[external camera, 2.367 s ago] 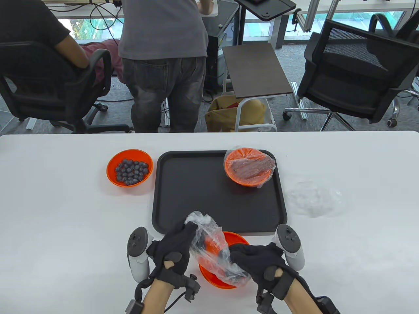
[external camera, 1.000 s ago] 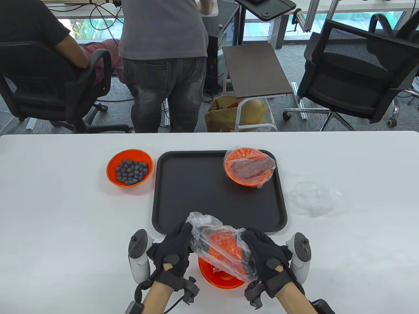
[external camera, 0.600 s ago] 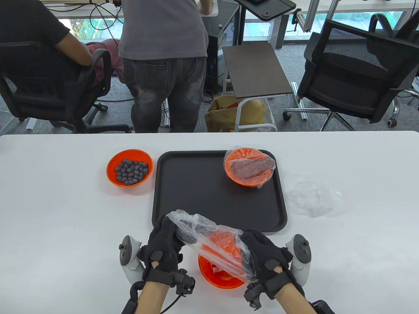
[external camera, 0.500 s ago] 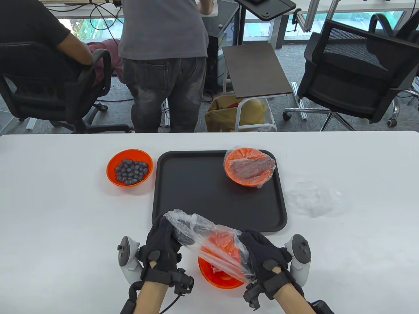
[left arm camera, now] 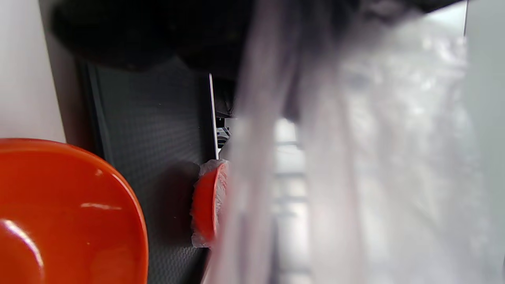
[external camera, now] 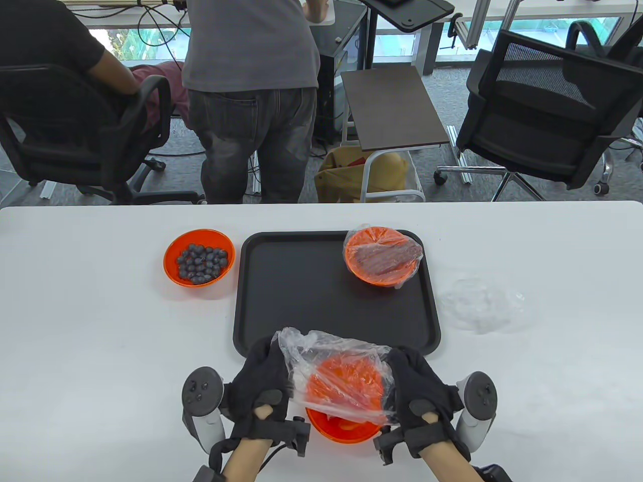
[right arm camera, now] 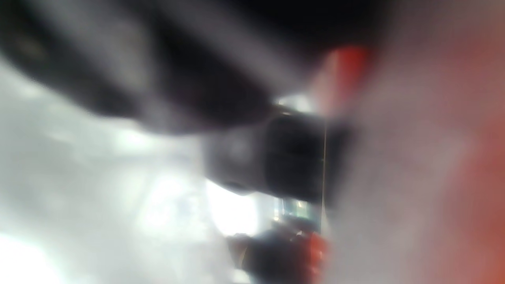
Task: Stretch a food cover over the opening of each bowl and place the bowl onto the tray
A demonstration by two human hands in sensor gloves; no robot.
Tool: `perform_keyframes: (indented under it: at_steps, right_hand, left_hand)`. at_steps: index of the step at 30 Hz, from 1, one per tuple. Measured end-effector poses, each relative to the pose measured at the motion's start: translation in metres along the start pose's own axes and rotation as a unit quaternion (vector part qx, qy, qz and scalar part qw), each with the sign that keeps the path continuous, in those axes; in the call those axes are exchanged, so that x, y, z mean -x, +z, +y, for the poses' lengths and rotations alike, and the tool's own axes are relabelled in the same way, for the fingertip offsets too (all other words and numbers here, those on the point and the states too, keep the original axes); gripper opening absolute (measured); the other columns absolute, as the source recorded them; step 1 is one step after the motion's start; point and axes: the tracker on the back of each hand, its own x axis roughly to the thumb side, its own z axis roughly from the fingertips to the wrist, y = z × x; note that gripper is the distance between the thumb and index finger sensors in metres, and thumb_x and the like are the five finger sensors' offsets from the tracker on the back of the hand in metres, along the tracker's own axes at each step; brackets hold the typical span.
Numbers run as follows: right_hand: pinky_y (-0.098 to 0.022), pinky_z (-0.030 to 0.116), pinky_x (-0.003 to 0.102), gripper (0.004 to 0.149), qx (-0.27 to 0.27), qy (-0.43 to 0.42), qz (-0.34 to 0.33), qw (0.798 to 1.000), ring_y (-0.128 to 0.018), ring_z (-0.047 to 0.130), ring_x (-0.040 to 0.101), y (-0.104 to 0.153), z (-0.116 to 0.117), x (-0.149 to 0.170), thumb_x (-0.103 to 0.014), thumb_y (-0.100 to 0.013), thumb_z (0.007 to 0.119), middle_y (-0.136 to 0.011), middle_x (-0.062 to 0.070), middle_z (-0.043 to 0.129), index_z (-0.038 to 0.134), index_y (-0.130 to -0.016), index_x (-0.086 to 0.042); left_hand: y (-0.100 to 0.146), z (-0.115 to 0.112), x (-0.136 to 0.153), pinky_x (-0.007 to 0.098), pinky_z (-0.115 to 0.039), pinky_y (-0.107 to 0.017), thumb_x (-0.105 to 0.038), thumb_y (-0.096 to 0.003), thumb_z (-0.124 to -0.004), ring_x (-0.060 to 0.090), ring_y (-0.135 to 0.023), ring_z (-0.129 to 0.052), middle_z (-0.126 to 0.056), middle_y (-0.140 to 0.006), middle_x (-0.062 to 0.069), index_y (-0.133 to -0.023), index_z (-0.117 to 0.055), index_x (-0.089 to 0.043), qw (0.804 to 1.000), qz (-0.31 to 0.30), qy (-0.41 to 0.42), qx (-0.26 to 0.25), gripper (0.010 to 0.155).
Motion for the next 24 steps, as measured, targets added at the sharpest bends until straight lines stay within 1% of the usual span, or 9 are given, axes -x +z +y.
perform_keyframes:
  at_steps: [3, 6, 10, 14, 16, 19, 20, 22, 24]
  right_hand:
    - [0.010, 0.089, 0.021, 0.044, 0.024, 0.042, -0.001, 0.999, 0.003, 0.103, 0.003, 0.003, -0.004, -0.003, -0.042, -0.053, 0.078, -0.035, -0.006, 0.098, 0.087, -0.084, -0.012]
    - [0.011, 0.088, 0.021, 0.044, 0.035, 0.076, 0.014, 0.996, 0.004, 0.102, 0.003, 0.005, -0.006, -0.003, -0.041, -0.053, 0.078, -0.035, -0.004, 0.098, 0.086, -0.084, -0.011]
    - [0.013, 0.088, 0.021, 0.044, 0.045, 0.119, 0.024, 0.992, 0.006, 0.102, 0.004, 0.005, -0.008, 0.000, -0.040, -0.053, 0.078, -0.034, -0.003, 0.099, 0.087, -0.083, -0.010]
    - [0.013, 0.088, 0.021, 0.044, 0.039, 0.160, 0.030, 0.986, 0.006, 0.102, 0.004, 0.007, -0.009, 0.005, -0.040, -0.053, 0.077, -0.035, -0.002, 0.098, 0.086, -0.084, -0.009]
    - [0.013, 0.088, 0.021, 0.044, 0.037, 0.179, 0.034, 0.983, 0.006, 0.102, 0.004, 0.008, -0.010, 0.007, -0.040, -0.053, 0.077, -0.035, -0.002, 0.098, 0.085, -0.084, -0.009]
    - [0.013, 0.088, 0.021, 0.045, 0.037, 0.201, 0.036, 0.978, 0.006, 0.102, 0.004, 0.008, -0.011, 0.010, -0.039, -0.053, 0.077, -0.035, -0.002, 0.098, 0.085, -0.084, -0.009]
    - [0.013, 0.088, 0.021, 0.045, 0.037, 0.208, 0.034, 0.977, 0.006, 0.101, 0.004, 0.009, -0.012, 0.010, -0.039, -0.053, 0.077, -0.036, -0.001, 0.098, 0.085, -0.084, -0.009]
    - [0.014, 0.088, 0.021, 0.045, 0.037, 0.219, 0.037, 0.974, 0.006, 0.101, 0.004, 0.010, -0.011, 0.011, -0.039, -0.053, 0.077, -0.036, 0.000, 0.098, 0.085, -0.085, -0.008]
    - [0.014, 0.088, 0.021, 0.045, 0.035, 0.238, 0.035, 0.970, 0.006, 0.101, 0.004, 0.012, -0.010, 0.012, -0.039, -0.053, 0.077, -0.037, 0.000, 0.098, 0.085, -0.085, -0.008]
  left_hand:
    - [0.004, -0.002, 0.003, 0.035, -0.093, -0.020, -0.056, -0.0543, -0.073, 0.013, -0.012, -0.098, -0.098, -0.038, -0.014, -0.091, -0.077, -0.026, 0.999, 0.025, -0.039, -0.008, 0.048]
    - [0.007, -0.004, 0.005, 0.035, -0.093, -0.017, -0.055, -0.0545, -0.071, 0.012, -0.009, -0.097, -0.098, -0.035, -0.013, -0.091, -0.077, -0.025, 0.995, 0.045, -0.086, -0.016, 0.048]
    - [0.014, -0.010, 0.007, 0.035, -0.093, -0.014, -0.054, -0.0544, -0.068, 0.012, -0.006, -0.097, -0.098, -0.033, -0.013, -0.091, -0.075, -0.022, 0.981, 0.061, -0.183, -0.021, 0.049]
    - [0.019, -0.019, 0.013, 0.035, -0.093, -0.013, -0.053, -0.0540, -0.065, 0.012, -0.005, -0.096, -0.098, -0.033, -0.013, -0.091, -0.072, -0.019, 0.968, 0.060, -0.241, -0.022, 0.050]
    - [0.020, -0.024, 0.015, 0.035, -0.093, -0.013, -0.052, -0.0539, -0.064, 0.012, -0.005, -0.096, -0.097, -0.033, -0.013, -0.091, -0.071, -0.018, 0.958, 0.057, -0.279, -0.026, 0.051]
    - [0.022, -0.029, 0.018, 0.035, -0.093, -0.013, -0.052, -0.0536, -0.064, 0.012, -0.005, -0.097, -0.098, -0.033, -0.013, -0.091, -0.070, -0.018, 0.949, 0.057, -0.310, -0.028, 0.051]
    - [0.023, -0.031, 0.018, 0.035, -0.093, -0.013, -0.052, -0.0536, -0.064, 0.012, -0.005, -0.097, -0.098, -0.033, -0.013, -0.091, -0.070, -0.017, 0.938, 0.046, -0.340, -0.040, 0.051]
    - [0.024, -0.032, 0.018, 0.035, -0.094, -0.013, -0.052, -0.0536, -0.064, 0.012, -0.005, -0.097, -0.098, -0.033, -0.014, -0.091, -0.070, -0.018, 0.927, 0.037, -0.370, -0.048, 0.051]
    - [0.025, -0.032, 0.020, 0.035, -0.094, -0.013, -0.052, -0.0535, -0.064, 0.012, -0.006, -0.097, -0.098, -0.033, -0.014, -0.091, -0.070, -0.017, 0.929, 0.046, -0.365, -0.045, 0.051]
